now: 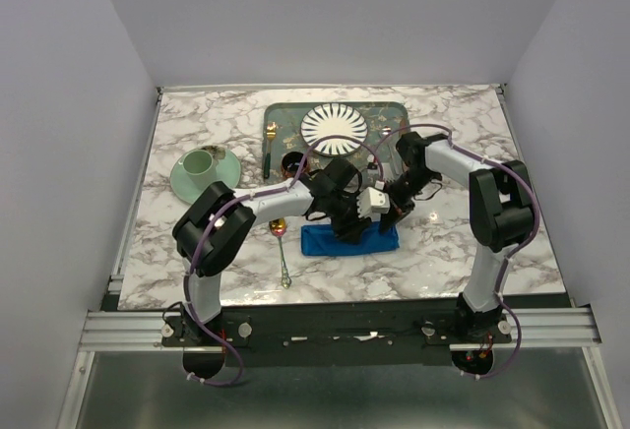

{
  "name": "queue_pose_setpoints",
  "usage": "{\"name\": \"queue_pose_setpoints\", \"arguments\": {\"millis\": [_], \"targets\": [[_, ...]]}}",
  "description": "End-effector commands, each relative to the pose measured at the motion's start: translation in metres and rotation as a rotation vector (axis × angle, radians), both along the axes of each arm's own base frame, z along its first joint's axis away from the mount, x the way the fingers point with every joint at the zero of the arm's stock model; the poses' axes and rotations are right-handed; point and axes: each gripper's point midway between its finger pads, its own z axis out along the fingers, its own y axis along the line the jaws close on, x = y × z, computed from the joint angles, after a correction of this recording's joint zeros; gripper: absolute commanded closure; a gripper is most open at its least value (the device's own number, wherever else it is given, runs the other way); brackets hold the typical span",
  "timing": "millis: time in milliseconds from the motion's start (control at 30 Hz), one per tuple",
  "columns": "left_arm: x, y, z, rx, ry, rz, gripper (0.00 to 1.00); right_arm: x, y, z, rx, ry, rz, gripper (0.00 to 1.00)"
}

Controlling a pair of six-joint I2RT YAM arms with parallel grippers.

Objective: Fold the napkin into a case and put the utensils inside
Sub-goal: Stuff the top corner of the smaller-rectangle-folded napkin into the folded napkin.

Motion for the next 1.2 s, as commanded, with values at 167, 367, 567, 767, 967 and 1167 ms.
{"name": "queue_pose_setpoints", "arguments": {"millis": [167, 367, 567, 767, 967, 1167], "targets": [[0.004, -0.036, 0.040, -0.164, 0.084, 0.054, 0.39, -0.001, 0.003, -0.001, 0.037, -0.025, 0.013, 0.99], [0.005, -0.049, 0.039, -0.198, 0.168, 0.102, 0.43, -0.003, 0.004, 0.000, 0.046, -0.027, 0.011, 0.99], [0.002, -0.051, 0.029, -0.187, 0.224, 0.119, 0.46, -0.003, 0.005, 0.001, 0.053, -0.026, 0.005, 0.99], [0.002, -0.051, 0.019, -0.173, 0.257, 0.154, 0.63, -0.004, 0.007, 0.005, 0.071, -0.025, 0.001, 0.99], [0.001, -0.046, 0.019, -0.174, 0.294, 0.198, 1.00, -0.004, 0.006, 0.009, 0.060, -0.023, -0.010, 0.86], [-0.005, -0.044, 0.021, -0.175, 0.352, 0.244, 1.00, 0.003, 0.006, 0.024, 0.068, -0.005, -0.076, 0.56]]}}
